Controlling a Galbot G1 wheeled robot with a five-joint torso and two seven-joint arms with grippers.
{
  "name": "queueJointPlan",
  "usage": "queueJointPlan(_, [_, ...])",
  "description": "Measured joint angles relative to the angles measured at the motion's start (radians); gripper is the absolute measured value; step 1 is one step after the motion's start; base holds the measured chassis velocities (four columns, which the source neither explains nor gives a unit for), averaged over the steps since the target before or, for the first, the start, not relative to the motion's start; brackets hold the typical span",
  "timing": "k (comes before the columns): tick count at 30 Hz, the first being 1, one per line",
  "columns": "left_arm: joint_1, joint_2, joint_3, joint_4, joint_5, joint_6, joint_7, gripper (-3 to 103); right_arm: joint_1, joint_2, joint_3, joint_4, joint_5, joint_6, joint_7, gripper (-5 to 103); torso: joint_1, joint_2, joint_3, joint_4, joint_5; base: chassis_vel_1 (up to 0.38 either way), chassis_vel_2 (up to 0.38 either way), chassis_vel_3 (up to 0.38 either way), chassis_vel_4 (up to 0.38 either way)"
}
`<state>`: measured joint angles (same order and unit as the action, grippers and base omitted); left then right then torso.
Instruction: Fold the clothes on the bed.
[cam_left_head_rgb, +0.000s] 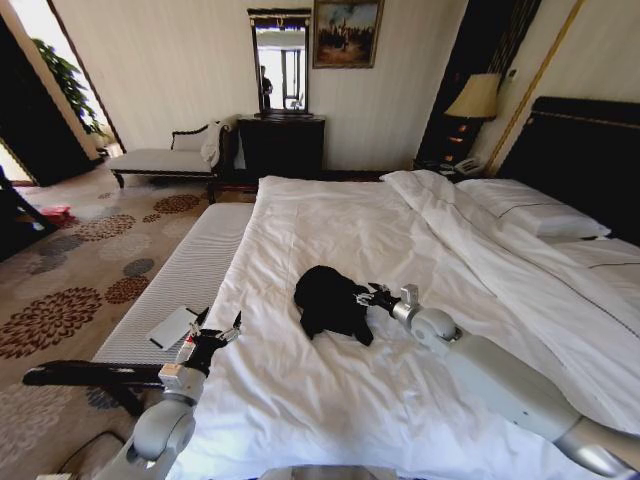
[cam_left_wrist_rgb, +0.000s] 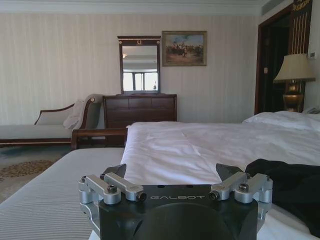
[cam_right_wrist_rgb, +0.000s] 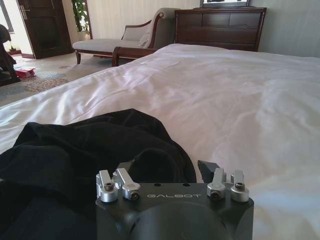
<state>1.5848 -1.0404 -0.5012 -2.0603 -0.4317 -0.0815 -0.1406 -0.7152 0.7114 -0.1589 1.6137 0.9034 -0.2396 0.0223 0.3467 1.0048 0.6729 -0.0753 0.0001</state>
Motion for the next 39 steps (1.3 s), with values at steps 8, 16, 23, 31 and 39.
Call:
queueJointPlan(8, [0.004, -0.002, -0.005, -0.002, -0.002, -0.002, 0.002, 100, -0.004, -0.012, 0.007, 0.006, -0.001, 0.001, -0.006, 40, 0.0, 0.0, 0.0, 0.0001, 0.0, 0.0, 0.0, 0.0, 0.0])
queueJointPlan(16, [-0.003, -0.005, 0.003, 0.0, -0.002, -0.003, 0.003, 100, -0.031, -0.042, 0.026, 0.025, -0.008, 0.003, -0.014, 71, 0.0, 0.0, 0.0, -0.0002, 0.0, 0.0, 0.0, 0.0, 0.0])
queueJointPlan(23, [0.0, -0.008, 0.003, 0.0, -0.001, -0.004, 0.003, 100, -0.022, -0.04, 0.02, 0.016, -0.009, 0.003, -0.017, 91, 0.0, 0.0, 0.0, 0.0, -0.0001, 0.0, 0.0, 0.0, 0.0])
queueJointPlan(31, [0.007, -0.008, -0.006, -0.005, 0.0, -0.004, 0.003, 100, -0.02, -0.039, 0.015, 0.005, -0.009, 0.008, -0.021, 60, 0.0, 0.0, 0.0, 0.0001, 0.0, 0.0, 0.0, 0.0, 0.0])
queueJointPlan(39, [-0.004, 0.003, 0.007, 0.001, -0.004, 0.008, -0.001, 100, -0.027, -0.046, 0.018, -0.005, -0.021, 0.015, -0.024, 33, 0.0, 0.0, 0.0, 0.0001, 0.0, 0.0, 0.0, 0.0, 0.0])
